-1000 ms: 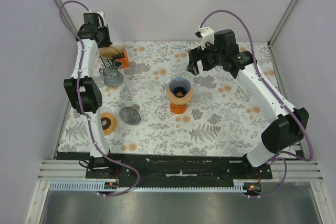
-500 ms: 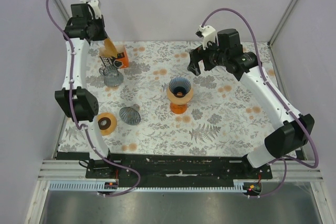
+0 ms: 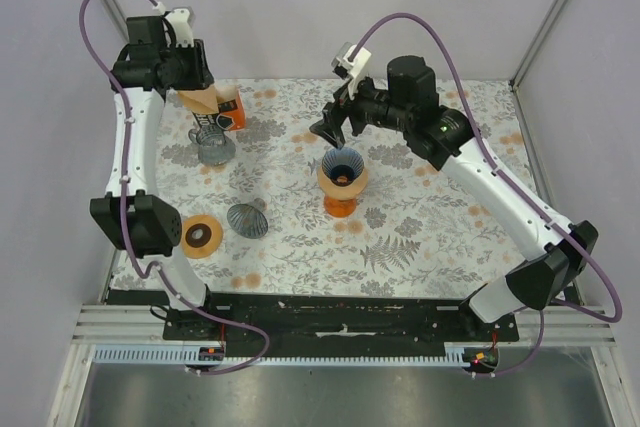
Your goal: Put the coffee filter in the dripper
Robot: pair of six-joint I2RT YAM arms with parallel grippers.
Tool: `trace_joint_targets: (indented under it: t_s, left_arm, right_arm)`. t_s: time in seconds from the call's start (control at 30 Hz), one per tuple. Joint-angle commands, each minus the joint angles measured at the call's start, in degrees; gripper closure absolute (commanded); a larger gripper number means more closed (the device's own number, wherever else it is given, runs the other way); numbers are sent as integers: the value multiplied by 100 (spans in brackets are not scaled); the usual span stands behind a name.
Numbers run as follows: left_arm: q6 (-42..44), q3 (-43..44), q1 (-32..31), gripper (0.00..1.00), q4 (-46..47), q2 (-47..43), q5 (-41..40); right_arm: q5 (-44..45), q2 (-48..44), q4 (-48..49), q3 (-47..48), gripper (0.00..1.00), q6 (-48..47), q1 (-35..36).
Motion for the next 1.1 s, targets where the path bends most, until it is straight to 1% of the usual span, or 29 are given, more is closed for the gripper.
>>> trace_joint_targets:
  t_s: [0.0,0.1,0.23,0.3,0.33,0.37,0.43,0.5,0.6,0.7,0.8,1.07]
  left_arm:
    - [166,-167,441,41,689,283,-964]
    - [-28,43,925,36,770,687,-588]
    - [-106,18,1224,28,814,1022,-280]
    - [-273,0,1409,26,840,1188,88]
    - [-518,18,1479,26,858,1268,221]
    - [-642,53,1532,27,875,1382,318]
    - [-757,36,1594,32,980,1496,380]
    - [-836,-139,1673,36,1226,1532,538]
    - [-1046,-543,1770,39,1709,1593,1318]
    - [-1415,-746,1884,49,2043,1760,1829]
    - [-1496,-835,1954,60,2281,1840,1954]
    - [-1311,-879,1981,61,2378,1936,1919]
  right_arm:
    - [-129,-133,508,140,2,-7,-57]
    - [-138,-229,499,-62,2,2,-48]
    - [11,-282,490,-274,2,-33,-48]
    - [29,-256,481,-335,2,-50,-48]
    - [29,-230,481,-344,2,-59,-48]
    - [29,-195,464,-353,2,-68,-48]
    - [-6,-133,394,-336,2,-112,-57]
    - [3,-107,323,-327,2,-164,-48]
    - [56,-106,270,-371,2,-235,-48]
    - [91,-72,227,-345,2,-253,-48]
    - [73,-36,174,-292,2,-261,-48]
    - [100,43,95,-186,2,-270,-48]
